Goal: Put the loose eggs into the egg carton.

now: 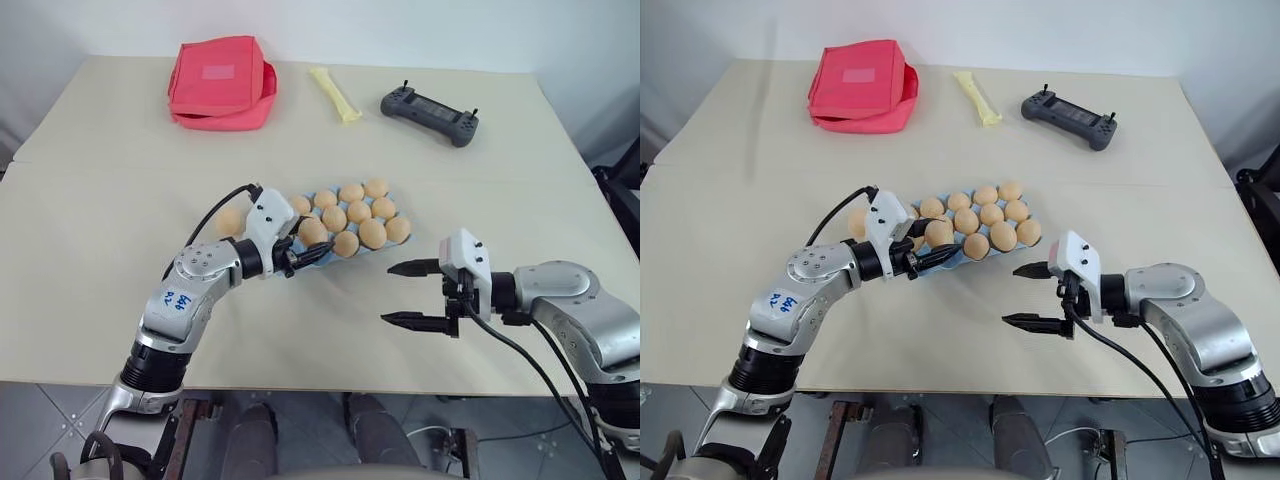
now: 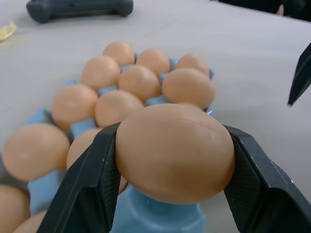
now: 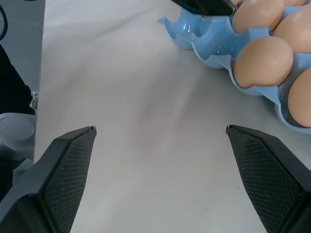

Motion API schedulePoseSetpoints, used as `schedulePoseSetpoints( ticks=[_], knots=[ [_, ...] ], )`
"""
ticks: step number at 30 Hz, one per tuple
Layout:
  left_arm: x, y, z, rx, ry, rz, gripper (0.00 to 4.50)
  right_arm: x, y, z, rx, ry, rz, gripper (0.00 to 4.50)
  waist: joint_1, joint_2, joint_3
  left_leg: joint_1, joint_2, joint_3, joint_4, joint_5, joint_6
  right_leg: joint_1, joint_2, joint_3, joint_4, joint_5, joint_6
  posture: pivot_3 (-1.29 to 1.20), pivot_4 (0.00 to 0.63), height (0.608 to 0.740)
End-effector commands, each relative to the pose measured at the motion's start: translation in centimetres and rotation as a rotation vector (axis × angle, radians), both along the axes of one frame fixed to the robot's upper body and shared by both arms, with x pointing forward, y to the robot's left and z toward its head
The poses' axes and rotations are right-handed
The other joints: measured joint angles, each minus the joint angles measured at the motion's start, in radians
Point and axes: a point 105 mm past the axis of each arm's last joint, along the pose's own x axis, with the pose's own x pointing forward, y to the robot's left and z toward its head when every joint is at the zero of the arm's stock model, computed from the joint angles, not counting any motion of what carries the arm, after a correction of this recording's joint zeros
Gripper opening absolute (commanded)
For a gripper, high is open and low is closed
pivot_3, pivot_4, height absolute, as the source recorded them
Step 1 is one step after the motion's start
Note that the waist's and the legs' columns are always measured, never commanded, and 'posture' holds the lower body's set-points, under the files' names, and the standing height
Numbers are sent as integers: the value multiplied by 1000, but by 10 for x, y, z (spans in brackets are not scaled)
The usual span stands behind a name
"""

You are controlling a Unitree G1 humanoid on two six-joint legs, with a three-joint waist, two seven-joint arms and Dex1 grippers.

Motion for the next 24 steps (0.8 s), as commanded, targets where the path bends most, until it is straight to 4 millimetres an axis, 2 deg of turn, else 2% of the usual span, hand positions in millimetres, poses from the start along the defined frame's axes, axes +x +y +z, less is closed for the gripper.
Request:
schedulePoseSetpoints(
  ticks=[1,7,13,17,21,24],
  knots=[
    [-2,-2,4,14,-27,-19,2501,-2,-2,10,5,-42,0,4500,4,0,0,0,0,0,0,0,0,0,0,0,0,0,0,0,150,740],
    [-5,-5,5,3,3,-32,4413,-1,-3,10,9,-43,-6,4500,5,0,0,0,0,0,0,0,0,0,0,0,0,0,0,0,150,740],
    [-6,0,10,-17,8,-18,4483,0,-3,10,12,-44,-6,4500,5,0,0,0,0,0,0,0,0,0,0,0,0,0,0,0,150,740],
    [-26,10,15,-42,30,-88,4483,1,-4,12,34,-52,-9,4500,0,0,0,0,0,0,0,0,0,0,0,0,0,0,0,0,150,740],
    [-40,34,15,-46,72,-94,4483,2,-5,12,34,-53,-5,4500,0,0,0,0,0,0,-1,0,0,0,0,0,1,0,-1,0,150,740],
    [-43,67,18,-39,98,-9,4483,4,-5,12,35,-54,-3,4500,0,0,0,0,0,0,-1,0,0,0,0,0,0,0,-1,0,150,740]
  ],
)
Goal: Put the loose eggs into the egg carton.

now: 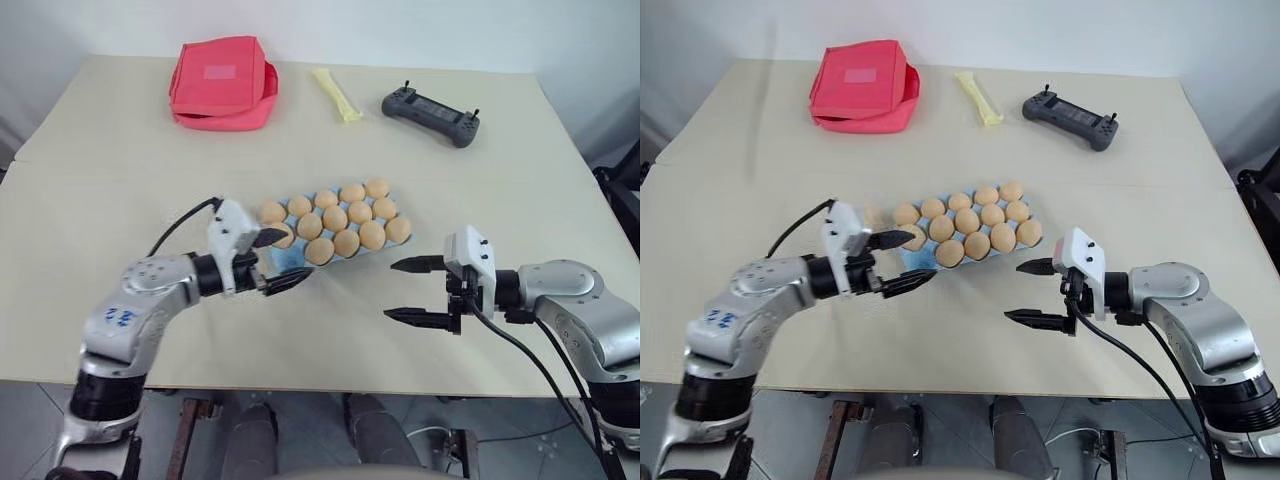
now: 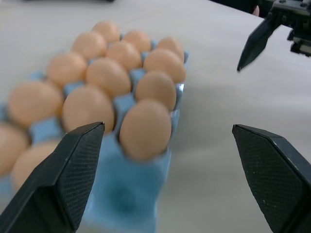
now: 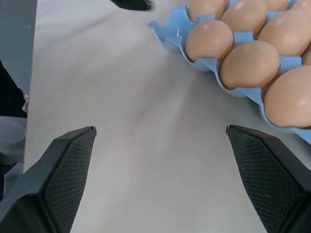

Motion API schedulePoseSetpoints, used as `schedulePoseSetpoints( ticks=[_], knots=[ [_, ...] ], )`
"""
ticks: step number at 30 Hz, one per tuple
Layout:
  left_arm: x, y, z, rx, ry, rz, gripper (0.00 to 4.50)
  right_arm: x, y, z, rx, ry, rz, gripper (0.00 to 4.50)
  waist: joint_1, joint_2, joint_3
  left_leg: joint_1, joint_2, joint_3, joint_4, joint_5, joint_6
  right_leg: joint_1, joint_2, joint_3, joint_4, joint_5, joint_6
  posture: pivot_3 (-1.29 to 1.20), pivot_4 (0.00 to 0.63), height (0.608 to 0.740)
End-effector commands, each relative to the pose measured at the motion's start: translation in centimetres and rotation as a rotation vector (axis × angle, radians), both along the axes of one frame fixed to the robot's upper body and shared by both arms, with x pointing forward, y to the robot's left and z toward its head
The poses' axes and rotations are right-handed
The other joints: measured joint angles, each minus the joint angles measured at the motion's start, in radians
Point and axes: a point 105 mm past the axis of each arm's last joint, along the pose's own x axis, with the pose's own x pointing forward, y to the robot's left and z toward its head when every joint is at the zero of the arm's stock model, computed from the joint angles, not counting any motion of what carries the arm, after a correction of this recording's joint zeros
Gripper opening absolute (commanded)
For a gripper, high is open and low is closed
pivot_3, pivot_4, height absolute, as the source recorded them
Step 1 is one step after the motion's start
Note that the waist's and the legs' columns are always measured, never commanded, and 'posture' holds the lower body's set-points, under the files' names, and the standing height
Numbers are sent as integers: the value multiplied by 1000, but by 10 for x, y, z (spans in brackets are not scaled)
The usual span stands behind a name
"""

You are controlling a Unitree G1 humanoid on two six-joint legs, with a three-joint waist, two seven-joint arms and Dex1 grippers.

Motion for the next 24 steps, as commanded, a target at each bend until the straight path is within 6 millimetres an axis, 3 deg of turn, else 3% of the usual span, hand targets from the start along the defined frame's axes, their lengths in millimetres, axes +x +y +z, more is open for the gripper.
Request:
schedulePoseSetpoints(
  ticks=[1,8,11,17,24],
  knots=[
    [-6,30,18,-11,-40,72,4483,1,-2,10,22,-39,8,4500,-1,0,0,0,0,0,0,0,0,0,0,0,0,0,0,0,150,740],
    [-11,102,17,42,-62,334,4483,7,-5,8,22,-42,14,4500,-4,0,0,0,0,0,0,0,0,0,0,0,0,-3,-5,0,150,740],
    [-11,122,13,70,-71,411,4483,9,-5,8,22,-46,18,4500,-3,0,0,0,0,0,0,0,0,-1,0,0,0,-3,-6,0,150,740],
    [-3,130,11,55,-75,440,4483,12,-3,10,25,-55,20,4500,1,0,0,0,0,1,0,0,0,0,-1,0,-1,-6,-12,0,150,740],
    [37,122,-1,79,-71,431,4483,12,-2,9,30,-54,13,4500,1,0,0,0,0,1,0,0,0,0,-1,-1,0,-3,-6,0,150,740]
  ],
)
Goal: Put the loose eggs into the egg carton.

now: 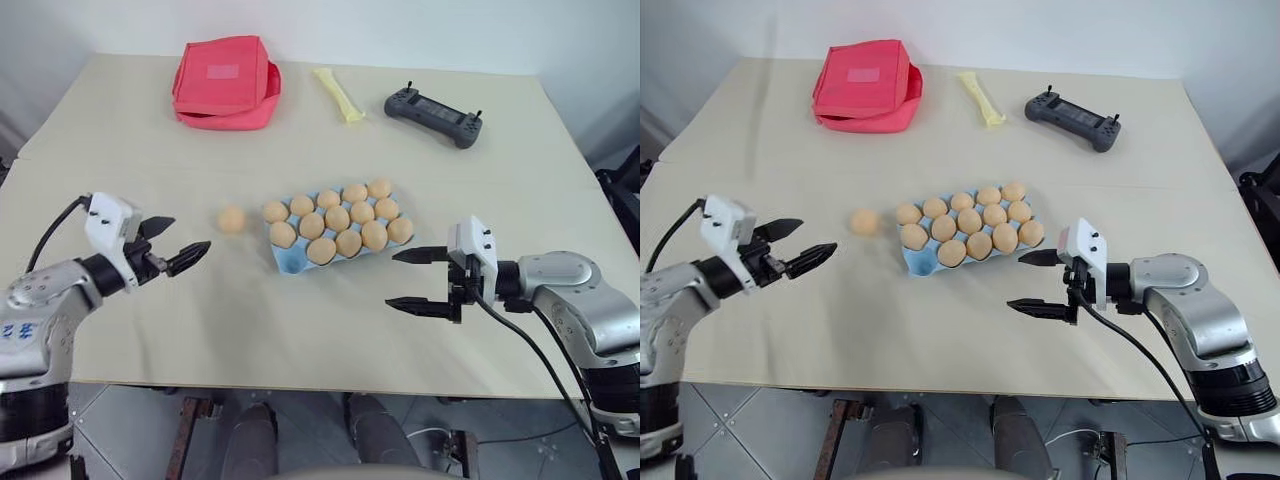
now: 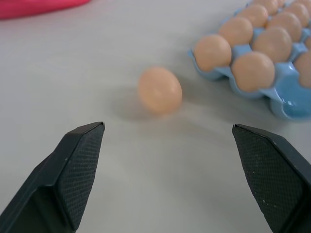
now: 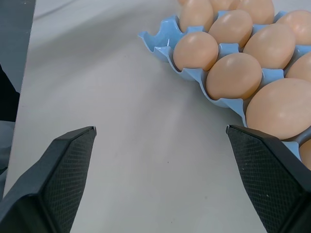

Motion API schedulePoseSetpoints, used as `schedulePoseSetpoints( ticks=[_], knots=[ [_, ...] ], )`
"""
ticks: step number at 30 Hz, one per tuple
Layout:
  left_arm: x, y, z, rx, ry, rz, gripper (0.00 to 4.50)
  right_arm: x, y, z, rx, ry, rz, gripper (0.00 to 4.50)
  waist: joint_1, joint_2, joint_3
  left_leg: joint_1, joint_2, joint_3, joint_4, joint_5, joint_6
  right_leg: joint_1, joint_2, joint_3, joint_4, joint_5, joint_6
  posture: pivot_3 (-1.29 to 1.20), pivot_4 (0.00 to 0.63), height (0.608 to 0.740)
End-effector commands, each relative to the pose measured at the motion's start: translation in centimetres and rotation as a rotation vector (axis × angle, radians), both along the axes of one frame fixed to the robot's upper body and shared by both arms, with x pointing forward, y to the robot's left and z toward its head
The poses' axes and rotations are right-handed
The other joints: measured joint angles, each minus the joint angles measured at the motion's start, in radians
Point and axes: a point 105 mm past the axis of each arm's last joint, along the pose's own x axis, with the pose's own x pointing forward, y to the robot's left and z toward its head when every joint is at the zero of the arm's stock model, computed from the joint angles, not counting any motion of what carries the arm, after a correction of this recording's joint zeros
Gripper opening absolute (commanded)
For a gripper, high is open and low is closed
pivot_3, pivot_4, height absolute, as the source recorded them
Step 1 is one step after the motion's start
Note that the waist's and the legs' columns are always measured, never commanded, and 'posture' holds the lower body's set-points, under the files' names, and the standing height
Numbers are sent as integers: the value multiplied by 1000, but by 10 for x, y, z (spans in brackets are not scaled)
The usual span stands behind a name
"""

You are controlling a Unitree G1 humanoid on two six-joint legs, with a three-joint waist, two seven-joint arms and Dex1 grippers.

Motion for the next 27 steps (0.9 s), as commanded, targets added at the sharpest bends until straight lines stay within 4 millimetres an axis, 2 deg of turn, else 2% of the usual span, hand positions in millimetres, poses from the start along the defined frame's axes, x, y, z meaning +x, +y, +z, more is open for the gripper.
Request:
schedulePoseSetpoints(
  ticks=[1,11,19,20,22,27],
  knots=[
    [22,-7,-7,46,-4,-13,4483,-1,2,7,7,-33,3,4500,0,0,0,0,0,0,0,0,0,0,0,0,0,1,2,0,150,740],
    [73,-30,-17,52,-3,-97,4483,-8,1,4,7,-29,-23,4500,3,0,0,0,0,0,-2,0,0,-1,1,0,0,3,5,0,150,740],
    [93,-41,-27,20,14,-135,4483,-12,1,4,13,-29,-33,4500,3,0,0,-1,0,0,-2,0,0,-1,1,0,1,3,6,0,150,740],
    [94,-43,-29,16,20,-140,4186,-12,1,4,14,-29,-34,4500,3,0,0,-1,0,0,-2,0,0,-1,1,0,1,3,6,0,150,740],
    [95,-43,-32,12,34,-141,3880,-13,1,4,14,-31,-36,4500,4,0,0,-1,0,0,-2,0,0,-1,1,0,1,3,6,0,150,740],
    [94,-43,-29,7,26,-151,2302,-13,1,4,12,-34,-44,4500,4,0,0,-1,0,0,-1,0,0,-1,1,0,1,3,6,0,150,740]
  ],
)
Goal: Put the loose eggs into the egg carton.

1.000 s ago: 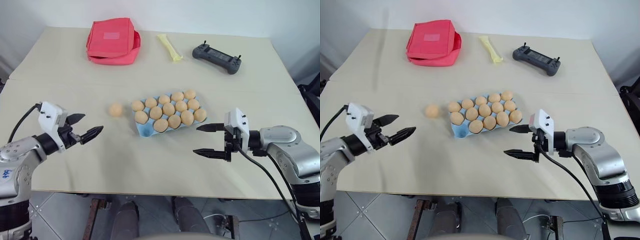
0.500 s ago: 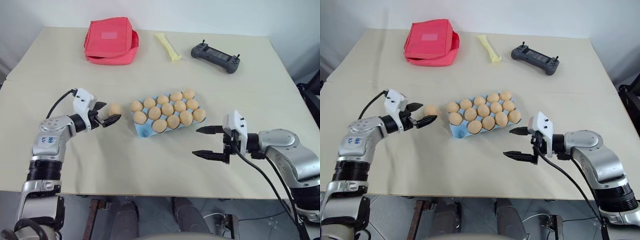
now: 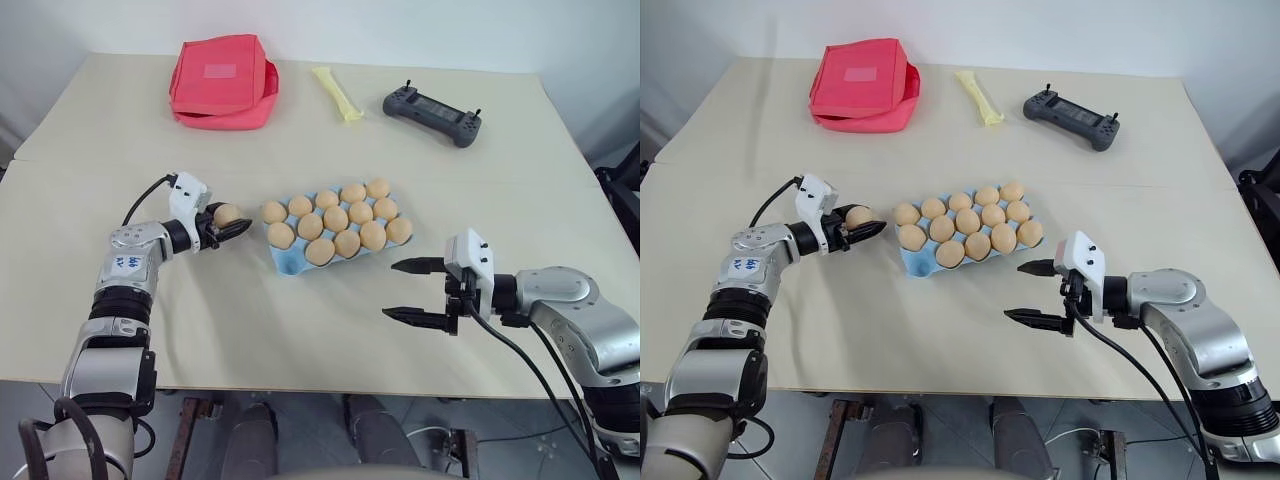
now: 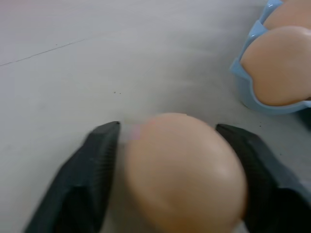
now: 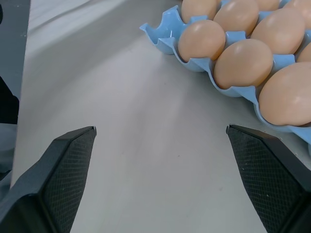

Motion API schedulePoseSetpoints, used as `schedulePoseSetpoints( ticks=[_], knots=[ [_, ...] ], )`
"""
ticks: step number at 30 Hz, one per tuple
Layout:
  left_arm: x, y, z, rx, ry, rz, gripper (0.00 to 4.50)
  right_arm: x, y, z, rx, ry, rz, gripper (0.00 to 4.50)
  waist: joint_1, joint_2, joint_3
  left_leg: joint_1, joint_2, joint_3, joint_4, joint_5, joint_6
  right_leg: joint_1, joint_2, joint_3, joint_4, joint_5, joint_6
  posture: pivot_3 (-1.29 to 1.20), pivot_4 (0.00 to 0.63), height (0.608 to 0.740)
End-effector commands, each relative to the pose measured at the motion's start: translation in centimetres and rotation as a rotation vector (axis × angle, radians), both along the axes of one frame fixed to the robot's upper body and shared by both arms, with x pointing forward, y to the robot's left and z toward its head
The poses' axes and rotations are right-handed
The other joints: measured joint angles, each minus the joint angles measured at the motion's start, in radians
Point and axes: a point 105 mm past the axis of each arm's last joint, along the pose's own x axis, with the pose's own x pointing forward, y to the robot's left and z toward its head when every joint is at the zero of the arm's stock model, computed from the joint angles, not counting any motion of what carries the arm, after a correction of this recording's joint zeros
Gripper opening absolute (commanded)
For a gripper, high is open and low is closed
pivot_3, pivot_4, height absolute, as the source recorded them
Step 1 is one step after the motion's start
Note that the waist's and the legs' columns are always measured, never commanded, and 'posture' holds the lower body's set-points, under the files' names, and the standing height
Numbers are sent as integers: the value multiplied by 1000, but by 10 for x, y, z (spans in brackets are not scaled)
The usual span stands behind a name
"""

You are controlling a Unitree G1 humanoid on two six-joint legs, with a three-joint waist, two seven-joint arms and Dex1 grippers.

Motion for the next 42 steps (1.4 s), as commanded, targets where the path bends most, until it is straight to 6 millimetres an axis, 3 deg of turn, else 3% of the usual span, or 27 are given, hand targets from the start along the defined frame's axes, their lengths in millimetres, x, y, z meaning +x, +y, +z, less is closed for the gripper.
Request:
schedulePoseSetpoints(
  ticks=[1,5,11,20,24,30,31,37,42],
  knots=[
    [-1,-1,12,-5,-29,-26,2043,-2,-2,13,4,-49,-3,4500,0,0,0,0,0,0,0,0,0,0,0,0,0,0,0,0,150,740],
    [-11,-7,37,-99,-58,-80,1951,-1,-3,14,4,-50,-10,4500,-1,0,0,0,0,0,0,0,0,0,0,0,0,0,0,0,150,740],
    [-48,-29,70,-182,-60,-236,1949,0,-2,15,5,-48,-12,4500,-1,0,0,0,0,0,0,0,0,0,0,0,1,0,0,0,150,740],
    [-83,-71,54,-136,48,-404,1949,2,0,16,11,-50,-7,4500,-2,0,0,0,0,-1,3,0,0,1,0,0,1,0,1,0,150,740],
    [-85,-78,40,-109,84,-434,1949,3,1,16,12,-52,-11,4500,-3,0,0,0,0,-1,3,0,0,1,0,0,1,0,1,0,150,740],
    [-83,-88,34,-94,85,-460,1949,3,0,15,11,-53,-19,4500,-2,0,0,0,0,-1,3,0,0,1,0,0,1,0,1,0,150,740],
    [-82,-89,34,-92,77,-460,2663,3,0,15,12,-54,-21,4500,-2,0,0,0,0,-1,3,0,0,1,0,0,1,0,1,0,150,740],
    [-76,-92,44,-114,31,-447,4483,2,-1,15,11,-55,-26,4500,-1,0,0,0,0,-1,3,0,0,1,0,0,1,0,1,0,150,740],
    [-75,-89,65,-180,-47,-421,4483,2,-2,15,10,-58,-27,4500,-3,0,0,0,0,-1,3,0,0,1,0,0,1,0,1,0,150,740]
  ],
)
